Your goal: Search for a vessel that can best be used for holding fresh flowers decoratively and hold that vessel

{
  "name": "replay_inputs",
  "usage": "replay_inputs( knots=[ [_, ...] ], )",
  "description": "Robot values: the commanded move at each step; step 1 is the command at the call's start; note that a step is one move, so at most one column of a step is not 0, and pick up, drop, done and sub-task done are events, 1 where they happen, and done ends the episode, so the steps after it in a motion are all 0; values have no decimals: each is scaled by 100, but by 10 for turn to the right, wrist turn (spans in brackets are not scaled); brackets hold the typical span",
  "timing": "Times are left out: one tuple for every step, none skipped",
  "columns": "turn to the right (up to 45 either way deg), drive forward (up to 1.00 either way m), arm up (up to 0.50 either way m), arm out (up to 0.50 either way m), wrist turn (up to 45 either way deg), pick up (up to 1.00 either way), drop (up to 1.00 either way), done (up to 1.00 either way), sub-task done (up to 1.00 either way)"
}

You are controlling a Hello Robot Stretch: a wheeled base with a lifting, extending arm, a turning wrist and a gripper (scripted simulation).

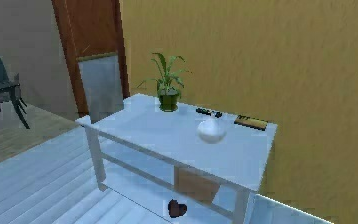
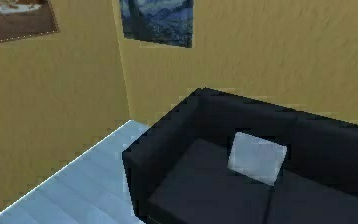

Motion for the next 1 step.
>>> replay_inputs(
  knots=[
    [0, 30, 0, 0, 0, 0, 0, 0, 0]
  ],
)
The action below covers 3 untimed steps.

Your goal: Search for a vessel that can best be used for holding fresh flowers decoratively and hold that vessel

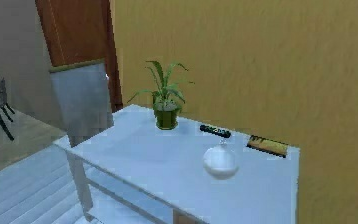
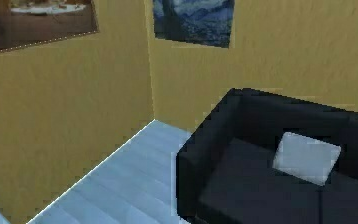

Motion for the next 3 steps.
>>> replay_inputs(
  knots=[
    [-450, 0, 0, 0, 0, 0, 0, 0, 0],
    [-270, 0, 0, 0, 0, 0, 0, 0, 0],
    [0, 0, 50, 0, 0, 0, 0, 0, 0]
  ],
)
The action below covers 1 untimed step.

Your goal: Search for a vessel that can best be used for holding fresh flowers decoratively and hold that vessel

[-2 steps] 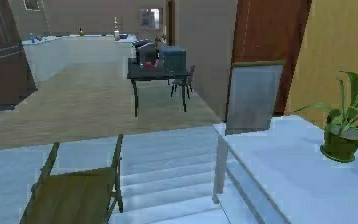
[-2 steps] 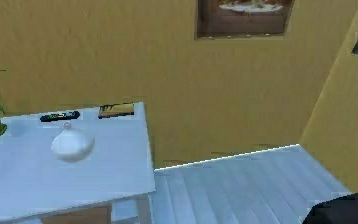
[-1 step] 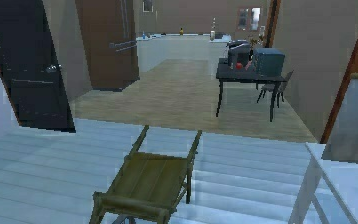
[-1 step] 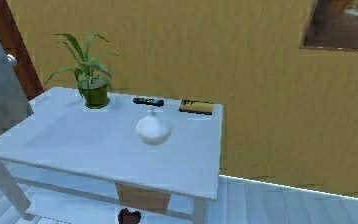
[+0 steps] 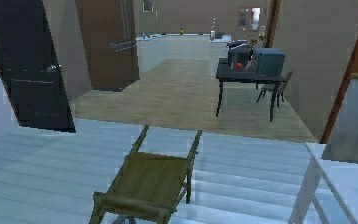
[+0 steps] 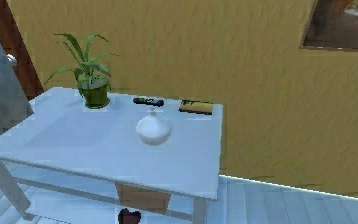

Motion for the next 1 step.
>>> replay_inputs(
  knots=[
    [0, 0, 38, 0, 0, 0, 0, 0, 0]
  ],
)
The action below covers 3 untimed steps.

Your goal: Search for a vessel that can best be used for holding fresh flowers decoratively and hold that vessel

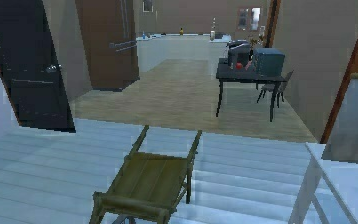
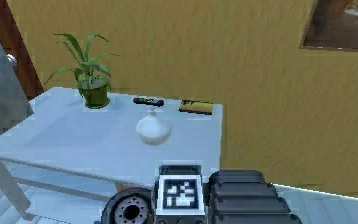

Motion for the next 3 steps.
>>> replay_inputs(
  knots=[
    [0, 0, 0, 44, 0, 0, 0, 0, 0],
    [0, 0, 0, 0, 450, 0, 0, 0, 0],
    [0, 0, 0, 0, 450, 0, 0, 0, 0]
  ],
)
